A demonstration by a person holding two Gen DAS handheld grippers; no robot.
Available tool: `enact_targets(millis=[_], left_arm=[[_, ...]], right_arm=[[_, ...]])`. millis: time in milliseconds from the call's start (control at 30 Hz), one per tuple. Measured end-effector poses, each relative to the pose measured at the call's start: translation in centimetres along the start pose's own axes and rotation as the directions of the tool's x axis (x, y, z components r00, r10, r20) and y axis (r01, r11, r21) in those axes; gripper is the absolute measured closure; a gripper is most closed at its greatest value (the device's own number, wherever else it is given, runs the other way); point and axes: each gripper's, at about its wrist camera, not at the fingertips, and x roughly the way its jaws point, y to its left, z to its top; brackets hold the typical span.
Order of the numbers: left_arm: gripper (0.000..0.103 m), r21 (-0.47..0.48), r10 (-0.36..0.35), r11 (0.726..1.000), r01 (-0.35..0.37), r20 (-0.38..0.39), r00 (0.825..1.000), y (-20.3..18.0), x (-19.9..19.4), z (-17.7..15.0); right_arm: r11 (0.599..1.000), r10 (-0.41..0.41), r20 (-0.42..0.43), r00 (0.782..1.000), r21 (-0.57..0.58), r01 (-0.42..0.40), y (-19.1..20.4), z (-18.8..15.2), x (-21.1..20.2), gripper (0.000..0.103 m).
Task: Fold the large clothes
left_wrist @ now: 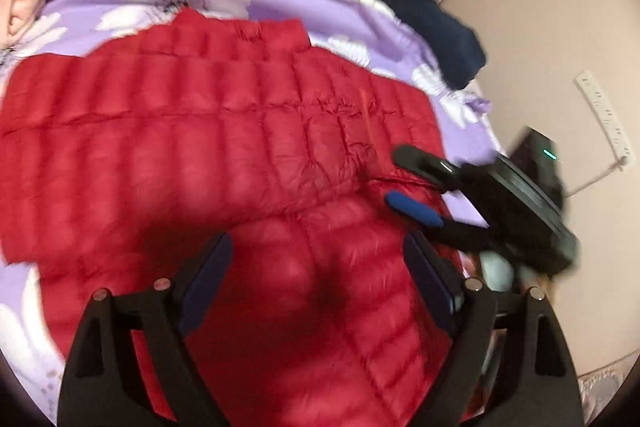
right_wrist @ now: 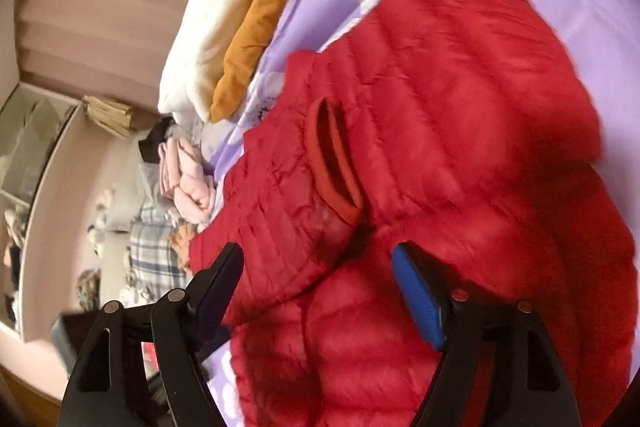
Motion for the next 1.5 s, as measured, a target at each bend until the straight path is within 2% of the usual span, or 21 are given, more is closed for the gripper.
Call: enact_targets(millis=[67,167,200,233,267,333,467,567,633,800,900,1033,1067,1133,1167,1200,1300,1367,1400,1467,1500], left_arm=[[0.006,-0.004,0.030,1.000,-0.030,0.036,0.999,0.7,-2.2,-1.0],[0.005,-0.064,0.095,0.994,-0.090,0.082,0.992,3.2,-5.2,-1.4],[0.005,-0.093,0.110,0.991,-0.101,0.094,0.990,4.3,-6.3,-1.6],[0.004,-0.121,0.129,0.986,-0.116,0.102,0.986,5.5,-7.2,-1.8],[0.004,-0.143,0.143,0.982,-0.127,0.105,0.984,6.3,-7.8,-2.0],[0.004,-0.188,0.167,0.971,-0.144,0.110,0.980,7.9,-8.9,-2.3],[0.004,-0.243,0.189,0.957,-0.157,0.113,0.976,9.8,-9.8,-2.6],[0.004,-0.255,0.175,0.957,-0.140,0.122,0.977,9.8,-9.7,-2.5],[0.004,-0.253,0.169,0.958,-0.135,0.120,0.978,9.7,-9.3,-2.2],[0.004,-0.233,0.156,0.964,-0.130,0.100,0.983,8.9,-7.5,-1.7],[0.004,-0.219,0.159,0.966,-0.138,0.082,0.984,8.5,-6.0,-0.6],[0.004,-0.198,0.183,0.966,-0.164,0.081,0.980,8.2,-4.3,1.5],[0.004,-0.193,0.195,0.965,-0.176,0.081,0.978,8.1,-3.9,2.0],[0.004,-0.177,0.221,0.963,-0.203,0.084,0.972,8.0,-3.1,3.0],[0.004,-0.169,0.243,0.959,-0.226,0.088,0.966,7.9,-2.7,3.4],[0.004,-0.159,0.260,0.957,-0.244,0.088,0.962,7.8,-2.4,3.7],[0.004,-0.141,0.255,0.960,-0.240,0.099,0.962,7.6,-1.6,4.4],[0.004,-0.132,0.269,0.957,-0.256,0.091,0.959,7.6,-0.8,4.6],[0.004,-0.136,0.279,0.954,-0.266,0.084,0.957,7.7,-0.3,4.6],[0.004,-0.144,0.282,0.952,-0.270,0.069,0.957,8.1,0.3,4.6],[0.004,-0.152,0.283,0.950,-0.272,0.057,0.957,8.5,0.7,4.7]], right_arm=[[1.000,-0.010,0.006,1.000,-0.005,0.010,0.7,0.5,1.1,0.026],[0.999,-0.032,-0.002,0.999,0.029,0.032,0.6,0.7,2.8,0.029],[0.999,-0.029,0.002,1.000,0.017,0.029,0.8,0.7,3.2,0.049],[0.998,-0.058,0.006,0.998,-0.008,0.058,1.0,0.6,3.5,0.062],[0.993,-0.109,0.018,0.994,-0.035,0.110,1.3,0.3,3.6,0.090],[0.989,-0.127,0.056,0.990,-0.073,0.131,2.0,-0.1,3.0,0.095],[0.987,-0.067,0.111,0.992,-0.141,0.082,4.0,-0.9,-0.8,0.096],[0.972,-0.064,0.197,0.978,-0.210,0.106,4.8,-0.9,-4.2,0.097],[0.968,-0.086,0.250,0.964,-0.206,0.140,4.0,0.4,-6.1,0.097],[0.956,-0.220,0.204,0.954,-0.148,0.252,-0.1,3.2,-4.9,0.097],[0.937,-0.302,0.185,0.935,-0.123,0.327,-1.9,3.4,-4.1,0.097],[0.934,-0.310,0.161,0.937,-0.132,0.332,-2.2,2.5,-4.3,0.097],[0.922,-0.331,0.168,0.928,-0.153,0.357,-1.9,2.4,-4.6,0.097],[0.865,-0.419,0.197,0.886,-0.211,0.456,-0.6,2.2,-4.8,0.093],[0.832,-0.464,0.227,0.856,-0.220,0.509,0.0,2.1,-5.1,0.081],[0.806,-0.482,0.280,0.830,-0.228,0.546,0.8,2.0,-5.4,0.077],[0.758,-0.431,0.397,0.810,-0.327,0.564,3.6,1.6,-6.2,0.076],[0.725,-0.416,0.405,0.814,-0.394,0.565,4.7,1.7,-5.1,0.076],[0.711,-0.437,0.397,0.807,-0.397,0.580,4.8,1.9,-4.5,0.076],[0.694,-0.501,0.398,0.769,-0.345,0.631,4.1,2.5,-4.0,0.075],[0.697,-0.535,0.384,0.753,-0.303,0.650,3.4,3.0,-4.0,0.063]])
